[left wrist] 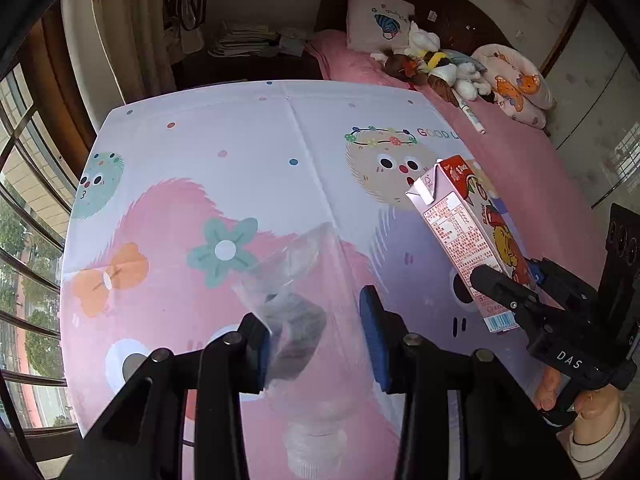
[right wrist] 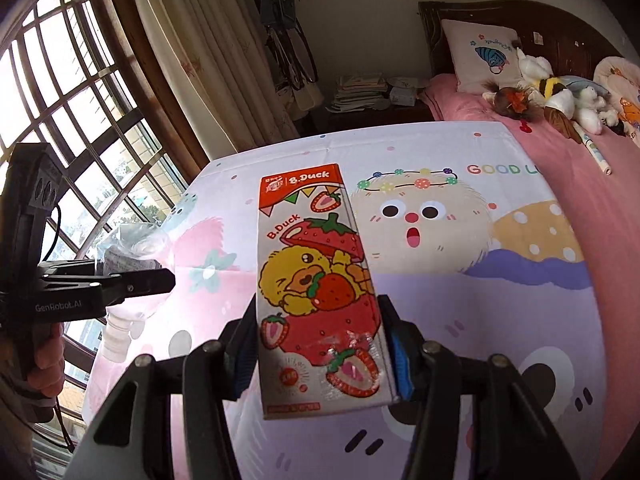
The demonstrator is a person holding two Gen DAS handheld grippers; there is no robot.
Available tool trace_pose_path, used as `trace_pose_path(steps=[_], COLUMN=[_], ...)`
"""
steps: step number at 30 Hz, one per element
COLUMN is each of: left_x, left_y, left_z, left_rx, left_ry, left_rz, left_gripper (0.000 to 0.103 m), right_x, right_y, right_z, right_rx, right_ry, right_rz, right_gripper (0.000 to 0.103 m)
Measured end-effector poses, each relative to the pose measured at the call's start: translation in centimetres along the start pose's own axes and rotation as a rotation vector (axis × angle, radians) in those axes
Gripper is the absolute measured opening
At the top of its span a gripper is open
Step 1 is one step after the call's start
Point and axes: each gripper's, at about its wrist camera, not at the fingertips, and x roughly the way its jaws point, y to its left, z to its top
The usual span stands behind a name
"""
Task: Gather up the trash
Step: 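Carry both items down to the trash bin and open both grippers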
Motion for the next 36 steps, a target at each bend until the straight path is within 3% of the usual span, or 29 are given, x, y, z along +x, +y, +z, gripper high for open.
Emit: trace_pose_path(steps=[9, 17, 26, 32, 36], left_x=[-7.6, -9.3, -5.2, 0.5, 5.4], left_y=[-3.9, -6.4, -7.1, -6.9, -6.0], left_z=[-13.5, -25.1, -33.6, -36.9, -38.1], left_rx=[0.048, 0.123, 0.141, 0.160, 0.120], left_ry=[-0.032, -0.075, -0.024, 0.061, 0.134], left_rz=[-0.096, -0.114, -0.113, -0.096, -0.090], left_gripper=[0.037, 0.037, 0.037, 0.037, 0.037], right_x=[-9.4, -13.5, -10.9, -5.9, -1.4], right_y=[7.3, 10.0, 9.5, 7.5, 4.7], right_z=[-11.1, -20.5, -30.1, -35.6, -38.4], right_rx=[-0.070, -0.094, -0.045, 0.019, 0.123], right_ry=[-0.051, -0.025, 0.130, 0.273, 0.362], right_rz=[0.102, 0.145, 0.121, 0.066, 0.013], right_gripper=[0.054, 0.054, 0.054, 0.054, 0.054])
